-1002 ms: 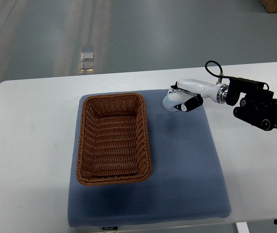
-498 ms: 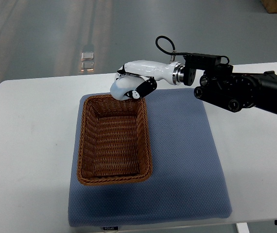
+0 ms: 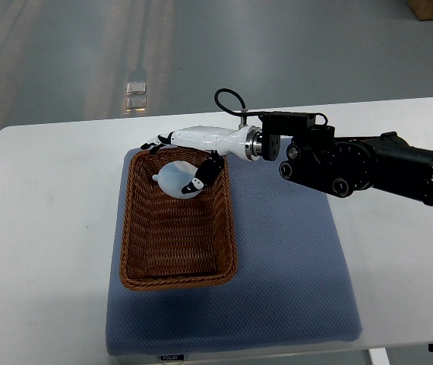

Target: Place blue toy in brown basket

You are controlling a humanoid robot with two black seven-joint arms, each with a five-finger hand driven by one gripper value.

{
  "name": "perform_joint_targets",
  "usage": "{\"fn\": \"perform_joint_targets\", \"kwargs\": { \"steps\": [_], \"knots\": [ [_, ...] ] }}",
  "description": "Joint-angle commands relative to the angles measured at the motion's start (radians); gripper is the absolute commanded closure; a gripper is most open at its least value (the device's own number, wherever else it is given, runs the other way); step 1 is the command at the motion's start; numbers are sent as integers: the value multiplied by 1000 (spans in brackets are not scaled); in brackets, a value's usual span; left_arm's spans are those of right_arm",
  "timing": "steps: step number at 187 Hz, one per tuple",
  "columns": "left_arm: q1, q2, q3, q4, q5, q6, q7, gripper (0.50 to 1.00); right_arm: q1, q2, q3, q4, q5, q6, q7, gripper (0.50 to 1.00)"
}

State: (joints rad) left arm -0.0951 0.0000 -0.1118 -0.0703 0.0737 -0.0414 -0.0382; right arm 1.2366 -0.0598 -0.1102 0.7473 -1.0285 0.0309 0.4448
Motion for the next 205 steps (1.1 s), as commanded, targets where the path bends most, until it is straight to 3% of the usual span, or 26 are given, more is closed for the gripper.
{"fn": "perform_joint_targets", "kwargs": {
  "steps": [1, 33, 77, 134, 205],
  "knots": [
    [0, 0, 1, 0, 0, 0, 1, 500, -9, -15, 3, 3, 59, -6, -3, 585],
    [0, 0, 1, 0, 0, 0, 0, 500, -14, -101, 84, 9, 148, -6, -14, 585],
    [0, 0, 3, -2, 0, 0, 0, 500, -108, -225, 316, 7, 309, -29, -129, 587],
    [-11, 0, 3, -8, 1, 0, 0, 500, -307, -258, 570, 6, 516, -98, -251, 587],
    [-11, 0, 3, -9, 1, 0, 0, 500, -398, -282, 675, 15, 780, -92, -316, 587]
  ]
}}
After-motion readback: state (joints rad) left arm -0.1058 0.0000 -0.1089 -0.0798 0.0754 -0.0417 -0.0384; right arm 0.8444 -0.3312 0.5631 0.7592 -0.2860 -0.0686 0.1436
